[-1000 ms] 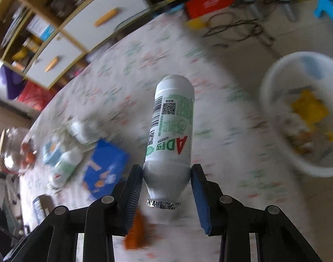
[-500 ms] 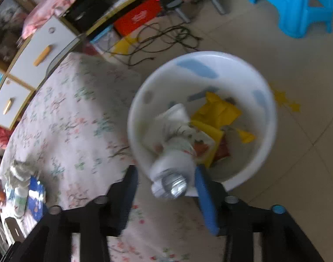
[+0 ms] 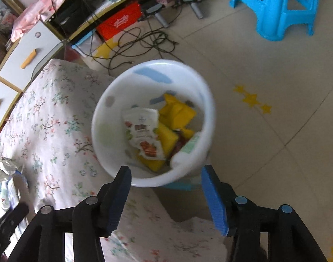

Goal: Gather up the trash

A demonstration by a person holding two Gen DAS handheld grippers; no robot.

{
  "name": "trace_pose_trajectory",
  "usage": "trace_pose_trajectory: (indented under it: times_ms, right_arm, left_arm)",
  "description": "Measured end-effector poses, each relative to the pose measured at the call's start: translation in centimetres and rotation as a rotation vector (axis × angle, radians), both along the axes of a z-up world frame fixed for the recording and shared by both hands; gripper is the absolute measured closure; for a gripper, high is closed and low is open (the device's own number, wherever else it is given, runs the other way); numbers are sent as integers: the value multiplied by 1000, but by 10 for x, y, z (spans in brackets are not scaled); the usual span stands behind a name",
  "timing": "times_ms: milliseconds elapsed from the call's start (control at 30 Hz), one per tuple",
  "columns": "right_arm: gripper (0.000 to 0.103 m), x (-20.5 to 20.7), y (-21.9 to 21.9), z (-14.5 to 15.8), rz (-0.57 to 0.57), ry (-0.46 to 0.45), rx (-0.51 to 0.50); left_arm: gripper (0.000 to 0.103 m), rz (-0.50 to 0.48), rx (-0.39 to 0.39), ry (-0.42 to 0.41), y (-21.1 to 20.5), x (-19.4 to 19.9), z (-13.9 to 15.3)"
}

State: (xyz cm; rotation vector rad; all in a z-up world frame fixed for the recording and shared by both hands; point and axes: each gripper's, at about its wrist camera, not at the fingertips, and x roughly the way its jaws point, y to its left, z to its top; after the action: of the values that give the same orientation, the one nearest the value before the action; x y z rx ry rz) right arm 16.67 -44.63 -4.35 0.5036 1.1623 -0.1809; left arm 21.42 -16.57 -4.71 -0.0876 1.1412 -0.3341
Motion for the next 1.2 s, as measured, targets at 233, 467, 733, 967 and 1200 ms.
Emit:
trace_pose_trajectory:
  times_ms: [233,467,733,967,1200]
  right_arm:
    - [42,-14,-21,3,-7,2,-39]
    - [38,-27,-36,4,-20,-2,-54]
    - [38,-31,-43,9,-34,-17,-47]
    - [36,-33,-36,17,-28,-36,-59]
    - [34,-30,-24,25,-17,-58,-65]
  left_arm:
    - [41,-66,12,-10,-57,11,-6]
    - [40,-92,12,-41,-91,21,-5]
    - [13,-92,-13,-93,-100,29,3]
    - [4,-68,48,-119,-89,24,14]
    - [2,-50,82,-120,-60,13,20]
